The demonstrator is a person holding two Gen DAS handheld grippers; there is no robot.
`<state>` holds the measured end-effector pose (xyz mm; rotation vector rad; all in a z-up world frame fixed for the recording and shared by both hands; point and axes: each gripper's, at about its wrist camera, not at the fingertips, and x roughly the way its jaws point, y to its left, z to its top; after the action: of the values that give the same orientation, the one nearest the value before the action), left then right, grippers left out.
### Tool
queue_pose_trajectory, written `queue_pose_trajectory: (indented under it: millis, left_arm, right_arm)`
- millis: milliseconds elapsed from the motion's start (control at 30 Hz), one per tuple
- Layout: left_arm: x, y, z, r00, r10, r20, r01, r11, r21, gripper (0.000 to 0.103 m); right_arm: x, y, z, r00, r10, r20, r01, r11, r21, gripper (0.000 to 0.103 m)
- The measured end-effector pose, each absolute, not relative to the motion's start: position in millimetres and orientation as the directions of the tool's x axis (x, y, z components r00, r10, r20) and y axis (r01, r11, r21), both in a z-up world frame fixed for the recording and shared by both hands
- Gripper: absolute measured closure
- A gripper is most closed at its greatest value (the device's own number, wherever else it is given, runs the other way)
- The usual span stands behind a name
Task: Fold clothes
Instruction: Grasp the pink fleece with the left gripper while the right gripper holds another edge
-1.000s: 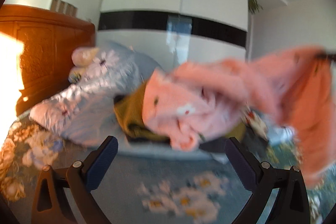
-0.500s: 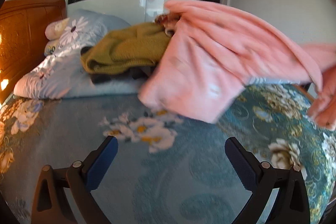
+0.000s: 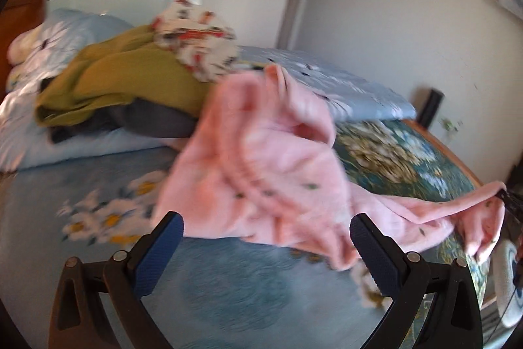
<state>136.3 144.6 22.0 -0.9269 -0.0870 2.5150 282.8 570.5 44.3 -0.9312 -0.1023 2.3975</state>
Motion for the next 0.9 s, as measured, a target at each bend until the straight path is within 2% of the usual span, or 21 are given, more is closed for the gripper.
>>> queue_pose_trajectory:
  millis: [100,167,300,333,433,500,567,667,700,733,800,900]
  left_arm:
    - [139,179,14,-0.620,0.461,-0.635,-0.451,-0.872,-0.193,0.000]
    - [138,197,0,-0.566,0.487,-0.665,-0.464,-0.855,-0.232,0.000]
    - [135,217,-32,-0.509,0.475,-0.718,-0.434,-0.862,-0.262,0.000]
    - [135,220,-38,-0.508,0.459,-0.729,-0.423,-0.870,-0.254,0.001]
    - [136,224,-52,-0.496,0.448,-0.744,-0.398,-0.879,-0.263,0.001]
    - [137,228,-53,-0.491,0.461,-0.739,-0.387,-0.876,-0.289,0.002]
    - [137,232,-52,-0.491,0.475,-0.730,-0.380,-0.871,-0.312,0.007]
    - [138,240,-52,-0.496,0.477,-0.726,-0.378,-0.871,-0.315,0.024]
    - [137,241,-53,-0.495,0.467,-0.732,-0.370,-0.876,-0.309,0.034]
    - [137,242,-55,-0.495,0.457,-0.739,-0.361,-0.882,-0.303,0.054]
    - [135,242,-58,-0.499,0.432,-0.751,-0.337,-0.895,-0.291,0.078]
    - [134,232,-54,-0.518,0.431,-0.739,-0.304,-0.900,-0.312,0.086]
  right_arm:
    - [276,581,32,-0.588,0.508,-0.629,-0.468,-0.848,-0.248,0.096]
    - [268,596,26,-0.571,0.471,-0.673,-0.465,-0.861,-0.208,0.093]
    - [263,620,20,-0.544,0.387,-0.745,-0.467,-0.877,-0.115,0.092]
    - [267,621,22,-0.554,0.357,-0.752,-0.460,-0.885,-0.081,0.087]
    - [291,602,30,-0.619,0.294,-0.728,-0.403,-0.915,-0.028,0.061]
    - [307,591,35,-0.643,0.286,-0.710,-0.376,-0.926,-0.033,0.056]
    - [323,580,38,-0.666,0.280,-0.692,-0.349,-0.936,-0.042,0.054]
    - [343,576,33,-0.675,0.276,-0.685,-0.341,-0.939,-0.042,0.051]
    - [349,575,31,-0.677,0.274,-0.683,-0.340,-0.940,-0.041,0.051]
    - [355,574,29,-0.679,0.273,-0.682,-0.338,-0.940,-0.040,0.051]
    - [364,578,21,-0.667,0.272,-0.694,-0.352,-0.936,-0.029,0.051]
    - [372,585,7,-0.648,0.252,-0.718,-0.365,-0.931,0.003,0.051]
